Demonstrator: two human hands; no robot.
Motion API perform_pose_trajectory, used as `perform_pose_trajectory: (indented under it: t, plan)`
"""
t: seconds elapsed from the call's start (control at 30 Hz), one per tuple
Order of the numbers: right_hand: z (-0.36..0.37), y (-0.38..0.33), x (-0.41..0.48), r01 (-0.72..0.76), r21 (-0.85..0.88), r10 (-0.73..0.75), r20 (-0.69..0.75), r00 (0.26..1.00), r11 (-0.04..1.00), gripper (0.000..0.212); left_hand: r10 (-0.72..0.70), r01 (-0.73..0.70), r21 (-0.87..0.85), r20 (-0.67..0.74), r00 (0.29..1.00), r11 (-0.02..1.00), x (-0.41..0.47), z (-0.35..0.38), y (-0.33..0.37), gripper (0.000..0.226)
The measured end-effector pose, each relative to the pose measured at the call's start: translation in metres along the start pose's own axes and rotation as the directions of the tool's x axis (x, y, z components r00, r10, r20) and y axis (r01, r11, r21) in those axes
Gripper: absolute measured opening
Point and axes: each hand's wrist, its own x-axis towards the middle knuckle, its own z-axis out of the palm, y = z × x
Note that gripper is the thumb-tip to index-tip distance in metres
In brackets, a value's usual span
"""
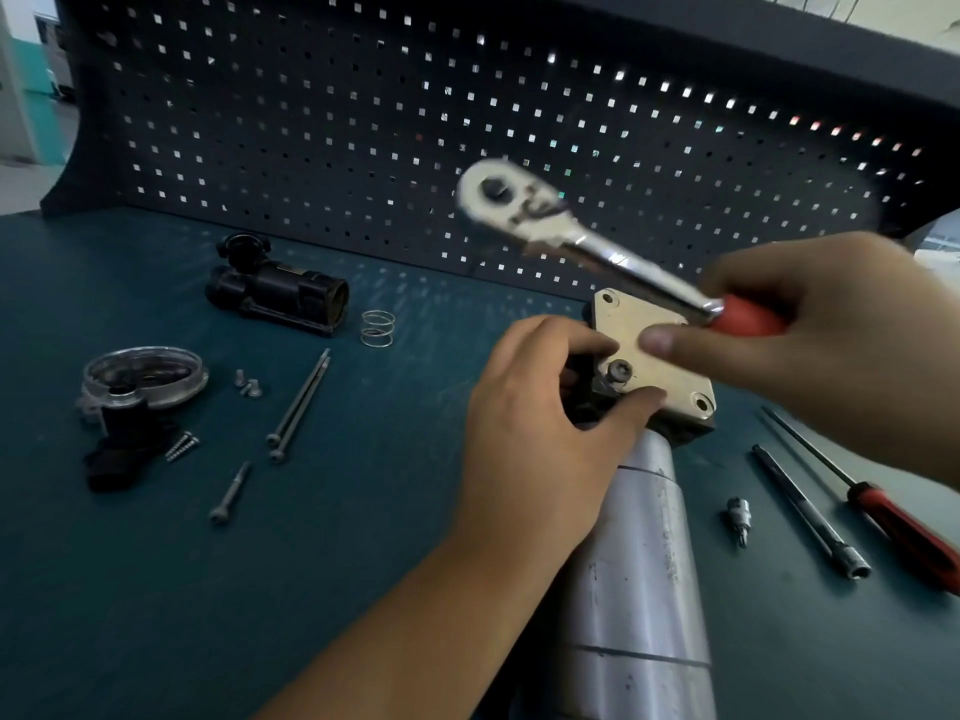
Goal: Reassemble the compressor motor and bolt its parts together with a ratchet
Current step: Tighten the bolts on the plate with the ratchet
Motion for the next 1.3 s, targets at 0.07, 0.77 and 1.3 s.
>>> perform_pose_trajectory:
  t: [0.07,0.77,1.3]
  plan:
    - [-0.006,0.016,-0.004,-0.061,0.075,0.064,-0.048,0.997,0.995,0.059,0.0,0.0,0.01,-0.006,1.0,1.0,0.0,0.0,-0.001,0.028]
    - [-0.002,0.054,-0.05,-0.165,0.253,0.177,-0.022,0.984,0.953,0.049,0.003,-0.002,0.038,-0.014,1.0,0.999,-0.002,0.001,0.004,0.025]
    - [0.034,-0.009,-0.001,-0.079,0.032,0.08,-0.047,0.996,0.996,0.016,-0.016,0.016,0.026,0.011,1.0,1.0,0.002,-0.002,0.0,0.034]
